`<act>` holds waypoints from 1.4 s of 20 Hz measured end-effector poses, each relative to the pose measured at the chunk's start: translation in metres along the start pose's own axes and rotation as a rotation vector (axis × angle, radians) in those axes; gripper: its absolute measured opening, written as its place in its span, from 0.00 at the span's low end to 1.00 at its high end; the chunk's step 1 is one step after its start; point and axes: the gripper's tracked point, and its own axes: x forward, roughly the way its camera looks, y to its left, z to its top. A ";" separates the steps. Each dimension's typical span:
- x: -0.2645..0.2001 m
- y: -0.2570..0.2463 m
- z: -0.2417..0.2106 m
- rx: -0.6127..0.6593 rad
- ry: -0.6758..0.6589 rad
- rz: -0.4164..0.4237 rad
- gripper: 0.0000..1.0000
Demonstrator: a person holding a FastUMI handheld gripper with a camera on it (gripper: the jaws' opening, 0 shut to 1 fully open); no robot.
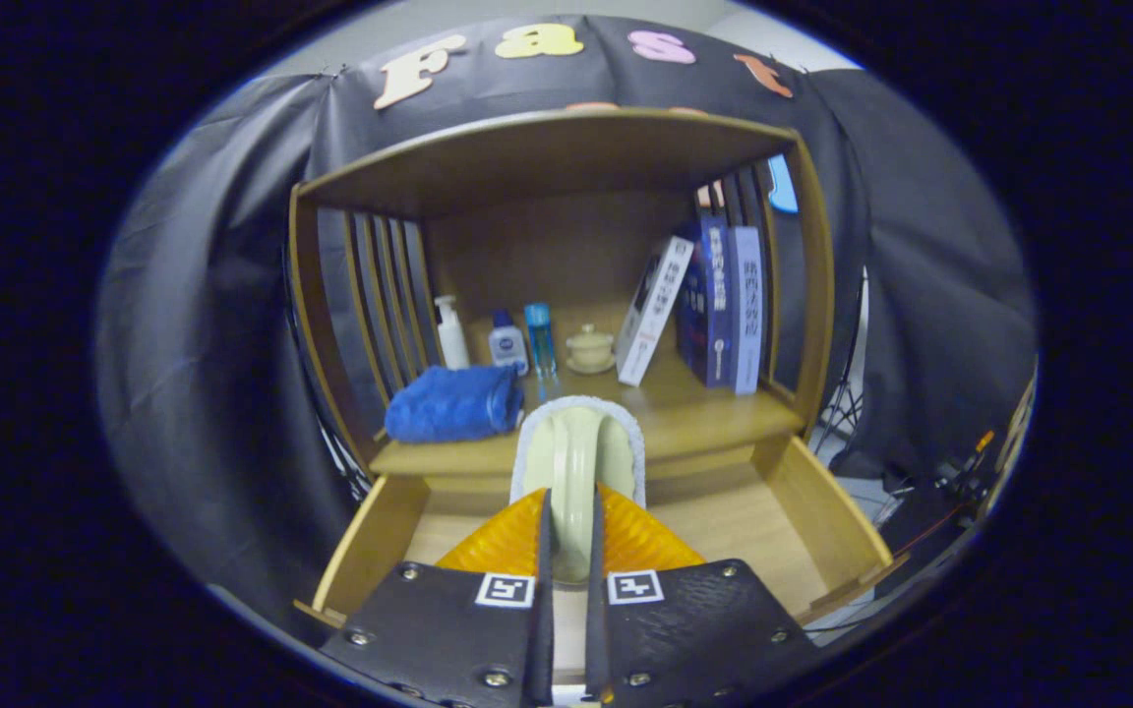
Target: Pull open the drawer, take out the items inside it, and place them on the countertop above the cabinet.
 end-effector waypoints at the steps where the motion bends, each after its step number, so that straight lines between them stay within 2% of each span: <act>1: 0.000 -0.001 0.019 0.002 -0.020 -0.005 0.13; 5: 0.008 -0.001 0.081 -0.023 -0.075 -0.009 0.13; 8: 0.033 -0.007 0.109 -0.019 -0.086 -0.014 0.13; 10: 0.059 -0.011 0.112 -0.020 -0.081 -0.029 0.13; 13: 0.100 -0.010 0.097 -0.047 -0.058 -0.035 0.13; 19: 0.180 -0.016 0.032 -0.050 0.039 -0.071 0.13; 23: 0.225 -0.016 -0.013 -0.051 0.130 -0.059 0.13; 28: 0.255 -0.021 -0.012 -0.007 0.080 -0.081 0.15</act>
